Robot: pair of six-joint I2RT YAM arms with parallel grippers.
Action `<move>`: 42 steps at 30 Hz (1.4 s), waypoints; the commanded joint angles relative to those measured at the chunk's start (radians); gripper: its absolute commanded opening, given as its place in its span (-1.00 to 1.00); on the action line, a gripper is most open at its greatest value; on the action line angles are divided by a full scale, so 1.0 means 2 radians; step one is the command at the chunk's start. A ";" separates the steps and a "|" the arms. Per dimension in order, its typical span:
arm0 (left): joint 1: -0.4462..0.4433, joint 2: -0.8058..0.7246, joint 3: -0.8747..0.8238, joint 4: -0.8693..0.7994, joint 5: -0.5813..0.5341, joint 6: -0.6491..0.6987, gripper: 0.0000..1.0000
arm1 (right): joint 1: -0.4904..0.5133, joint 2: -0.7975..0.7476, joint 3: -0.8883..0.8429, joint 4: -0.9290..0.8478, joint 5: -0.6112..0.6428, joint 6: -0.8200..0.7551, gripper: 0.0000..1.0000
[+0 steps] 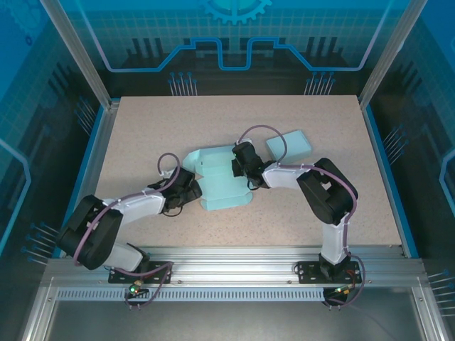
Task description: Fold the paper box
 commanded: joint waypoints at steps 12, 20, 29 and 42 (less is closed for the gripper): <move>0.006 0.079 -0.007 0.003 -0.013 -0.022 0.68 | 0.008 0.017 0.001 -0.041 -0.030 0.005 -0.94; -0.004 0.119 0.019 0.002 -0.021 -0.029 0.48 | 0.009 0.019 0.002 -0.044 -0.037 0.010 -0.94; -0.004 0.000 -0.009 -0.034 -0.053 -0.043 0.50 | 0.009 0.023 0.002 -0.042 -0.035 0.010 -0.94; -0.008 -0.104 0.003 -0.049 -0.054 -0.025 0.52 | 0.009 0.022 0.002 -0.043 -0.032 0.010 -0.94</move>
